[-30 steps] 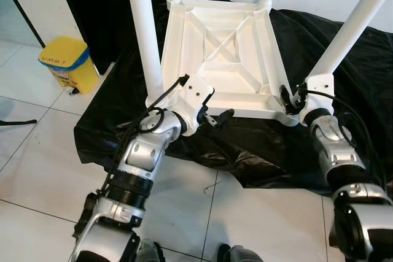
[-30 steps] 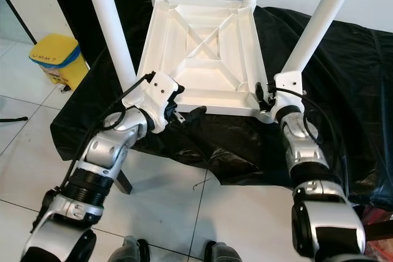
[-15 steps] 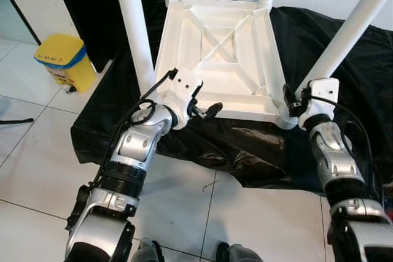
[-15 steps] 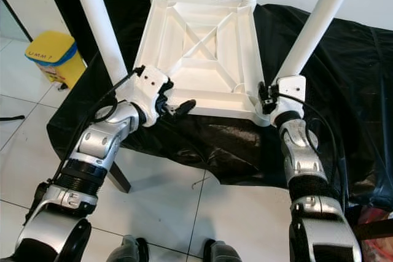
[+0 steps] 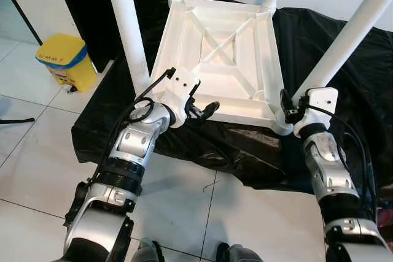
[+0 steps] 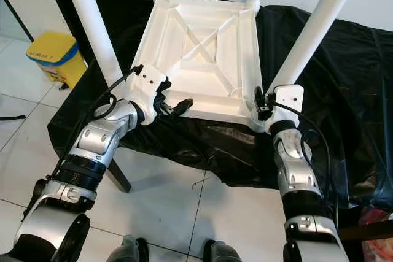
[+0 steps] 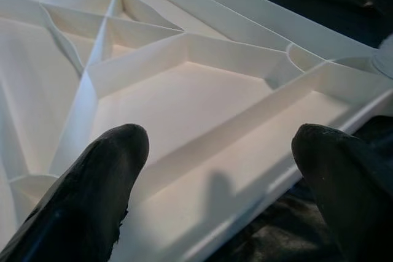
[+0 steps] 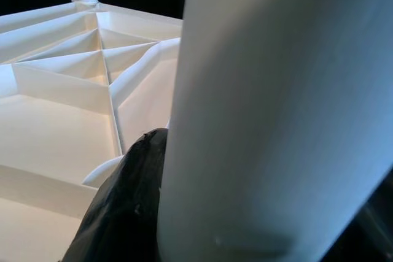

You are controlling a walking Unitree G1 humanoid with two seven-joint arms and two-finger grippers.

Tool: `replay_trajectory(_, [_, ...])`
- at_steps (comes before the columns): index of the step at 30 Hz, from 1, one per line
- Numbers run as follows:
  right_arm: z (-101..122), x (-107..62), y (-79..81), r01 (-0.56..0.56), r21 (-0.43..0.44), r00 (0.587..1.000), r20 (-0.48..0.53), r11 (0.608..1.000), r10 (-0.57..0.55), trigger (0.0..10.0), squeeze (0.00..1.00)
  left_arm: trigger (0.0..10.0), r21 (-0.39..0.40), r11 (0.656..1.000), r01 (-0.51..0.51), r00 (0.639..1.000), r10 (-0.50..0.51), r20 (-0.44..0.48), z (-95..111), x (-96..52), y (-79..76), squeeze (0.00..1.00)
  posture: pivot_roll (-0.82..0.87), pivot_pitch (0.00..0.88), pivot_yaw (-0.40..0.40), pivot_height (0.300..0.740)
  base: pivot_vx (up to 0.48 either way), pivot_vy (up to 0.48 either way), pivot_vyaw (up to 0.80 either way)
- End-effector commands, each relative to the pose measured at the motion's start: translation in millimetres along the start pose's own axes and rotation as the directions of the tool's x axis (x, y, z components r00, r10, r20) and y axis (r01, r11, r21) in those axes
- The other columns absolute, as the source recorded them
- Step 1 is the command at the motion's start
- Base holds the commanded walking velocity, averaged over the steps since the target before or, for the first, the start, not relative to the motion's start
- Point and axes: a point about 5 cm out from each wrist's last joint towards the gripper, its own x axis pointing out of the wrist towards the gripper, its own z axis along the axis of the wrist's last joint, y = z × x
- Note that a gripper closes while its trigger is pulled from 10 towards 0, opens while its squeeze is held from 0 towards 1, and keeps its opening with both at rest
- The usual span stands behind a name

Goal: Building children table

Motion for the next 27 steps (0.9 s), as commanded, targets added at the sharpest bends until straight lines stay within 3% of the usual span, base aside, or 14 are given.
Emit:
replay_trajectory(1, [-6, -6.4, 4.1, -0.018, -0.01, 0.999, -0.04, 1.0, 0.017, 3.6, 0.0, 10.0, 0.017, 1.0, 0.008, 1.0, -0.008, 0.004, 1, 1.9, -0.7, 0.0, -0.02, 0.126, -0.084, 0.74, 0.0, 0.0, 0.0])
replay_trajectory(2, [-4, -9.2, 4.0, 0.013, -0.007, 0.999, -0.041, 1.0, -0.013, 10.0, 0.0, 10.0, 0.019, 1.0, -0.001, 1.0, 0.001, 0.002, 1, 1.2, 1.8, 0.0, -0.02, 0.127, -0.081, 0.74, 0.0, 0.0, 0.0])
replay_trajectory(11, [-5, -7.9, 4.9, 0.063, -0.018, 0.996, -0.054, 0.998, -0.064, 10.0, 0.0, 10.0, 0.01, 1.0, -0.029, 1.0, 0.029, 0.005, -1, 2.3, 2.1, 0.0, -0.03, 0.124, -0.065, 0.74, 0.0, 0.0, 0.0])
replay_trajectory(12, [-5, -8.1, 5.0, 0.072, -0.007, 0.996, -0.058, 0.997, -0.072, 10.0, 1.0, 10.0, 0.0, 1.0, -0.029, 1.0, 0.029, 0.01, -1, 3.0, -1.0, 0.0, -0.02, 0.121, -0.057, 0.74, 0.0, 0.0, 0.0])
replay_trajectory(19, [-3, -11.0, 6.6, 0.075, -0.004, 0.996, -0.047, 0.997, -0.075, 10.0, 1.0, 10.0, -0.045, 0.998, -0.031, 0.999, 0.032, 0.023, -4, 3.8, -11.7, 0.0, -0.02, 0.12, -0.052, 0.74, 0.0, 0.0, 0.0])
replay_trajectory(21, [0, -16.8, 9.7, 0.076, -0.027, 0.995, -0.061, 0.997, -0.077, 10.0, 0.0, 10.0, -0.065, 0.997, -0.031, 0.999, 0.033, 0.035, -10, 2.3, -25.7, 0.0, -0.02, 0.12, -0.054, 0.74, 0.0, 0.0, 0.0])
replay_trajectory(23, [0, -16.8, 9.7, 0.076, -0.027, 0.995, -0.061, 0.997, -0.077, 10.0, 0.0, 10.0, -0.065, 0.997, -0.031, 0.999, 0.033, 0.035, -10, 2.3, -25.7, 0.0, -0.02, 0.12, -0.054, 0.74, 0.0, 0.0, 0.0])
replay_trajectory(27, [8, -12.6, 13.6, 0.096, -0.105, 0.992, -0.075, 0.99, -0.104, 10.0, 0.0, 10.0, -0.044, 0.999, -0.019, 0.999, 0.02, 0.028, -17, -1.3, -34.0, 0.0, -0.02, 0.117, -0.062, 0.74, 0.0, 0.0, 0.0])
